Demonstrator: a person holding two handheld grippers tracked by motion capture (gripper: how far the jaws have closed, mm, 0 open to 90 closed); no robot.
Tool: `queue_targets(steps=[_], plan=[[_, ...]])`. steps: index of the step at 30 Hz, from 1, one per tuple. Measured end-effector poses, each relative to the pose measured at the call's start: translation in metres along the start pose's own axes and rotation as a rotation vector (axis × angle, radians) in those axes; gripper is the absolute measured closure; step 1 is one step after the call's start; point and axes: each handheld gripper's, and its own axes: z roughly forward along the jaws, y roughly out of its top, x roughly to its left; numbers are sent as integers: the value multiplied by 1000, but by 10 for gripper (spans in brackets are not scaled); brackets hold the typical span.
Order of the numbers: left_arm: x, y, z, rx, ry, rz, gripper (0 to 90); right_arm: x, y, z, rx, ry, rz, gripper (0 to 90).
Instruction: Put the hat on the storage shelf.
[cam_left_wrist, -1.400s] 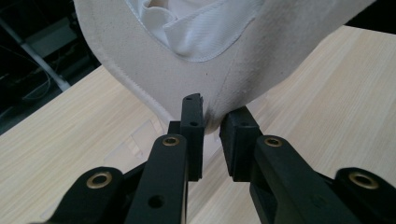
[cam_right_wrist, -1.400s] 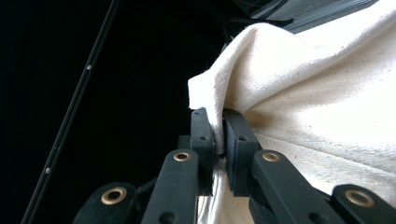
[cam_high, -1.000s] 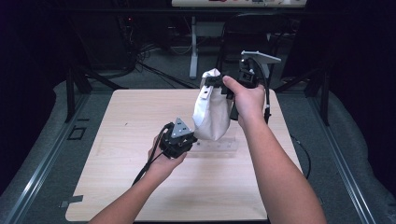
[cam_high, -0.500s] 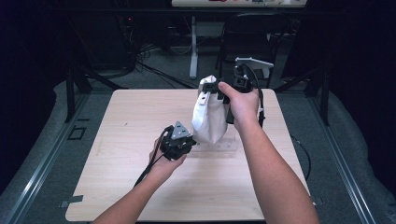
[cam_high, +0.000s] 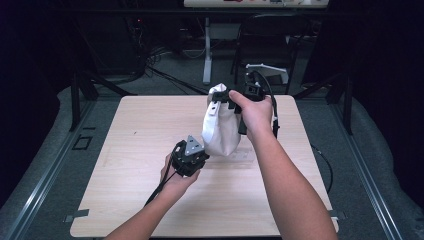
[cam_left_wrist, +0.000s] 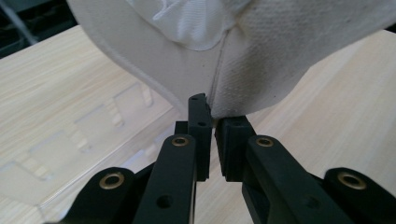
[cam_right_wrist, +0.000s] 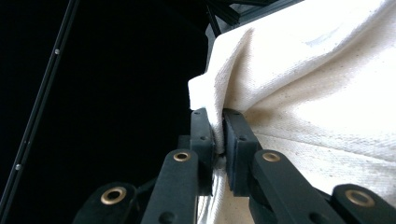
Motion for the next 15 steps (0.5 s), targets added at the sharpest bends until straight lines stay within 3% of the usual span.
queue_targets(steps=[5, 11, 15], plan=[[0, -3, -2, 4, 11, -28, 857, -1, -1, 2, 8, 6, 2, 837], [3, -3, 2, 10, -34, -41, 858, -4, -1, 2, 9, -4, -7, 837], [7, -3, 3, 9, -58, 5, 859, -6, 0, -2, -1, -14, -1, 837]])
